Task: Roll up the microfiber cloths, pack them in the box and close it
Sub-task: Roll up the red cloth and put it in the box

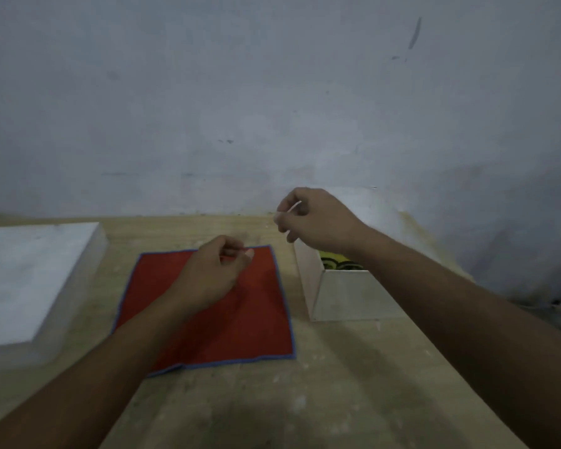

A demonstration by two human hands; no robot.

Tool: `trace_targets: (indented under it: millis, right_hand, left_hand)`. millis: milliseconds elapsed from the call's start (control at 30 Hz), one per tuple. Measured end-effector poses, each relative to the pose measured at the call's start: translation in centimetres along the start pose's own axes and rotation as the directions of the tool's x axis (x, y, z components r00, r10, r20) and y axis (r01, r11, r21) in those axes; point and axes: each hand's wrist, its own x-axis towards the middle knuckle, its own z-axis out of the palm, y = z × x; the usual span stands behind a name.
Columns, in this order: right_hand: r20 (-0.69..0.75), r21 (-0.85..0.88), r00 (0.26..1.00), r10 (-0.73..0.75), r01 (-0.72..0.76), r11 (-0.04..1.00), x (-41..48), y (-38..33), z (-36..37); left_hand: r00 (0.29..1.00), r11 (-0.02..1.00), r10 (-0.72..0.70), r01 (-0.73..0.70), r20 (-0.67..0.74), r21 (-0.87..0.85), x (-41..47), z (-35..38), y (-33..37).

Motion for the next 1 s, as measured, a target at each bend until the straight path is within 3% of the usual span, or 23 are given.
trace_targets:
  millis: [233, 433, 633, 767, 1000]
  right_hand:
    - [0.020, -0.024, 0.993, -0.115, 0.115, 0.993, -4.6, -0.1, 9.3]
    - [0.051, 0.020, 0.997, -0.062, 0.061, 0.998, -7.4, 2.8, 14.6]
    - [0.120, -0.134, 0.992, -0.044, 0.060, 0.989, -9.6, 7.2, 15.9]
    - [0.190, -0.191, 0.981, -0.027, 0.064, 0.979, -10.2, 9.6, 15.1]
    - [0.095, -0.296, 0.984, -0.150, 0.172, 0.939, -10.4, 11.7, 16.0]
  left_hand:
    - [0.996, 0.996, -0.036, 0.042, -0.077, 0.077, -4.6, -6.0, -6.0]
    - [0.993, 0.957, -0.032, 0.062, -0.110, 0.282, -8.9, -8.9, -11.4]
    - [0.998, 0.887, 0.016, -0.045, 0.066, 0.461, -12.1, -10.5, -15.7]
    - [0.992, 0.836, 0.091, -0.123, 0.086, 0.534, -11.9, -10.7, -16.2]
    - [0.968, 0.739, 0.238, -0.233, 0.078, 0.632, -11.2, -10.3, -16.2]
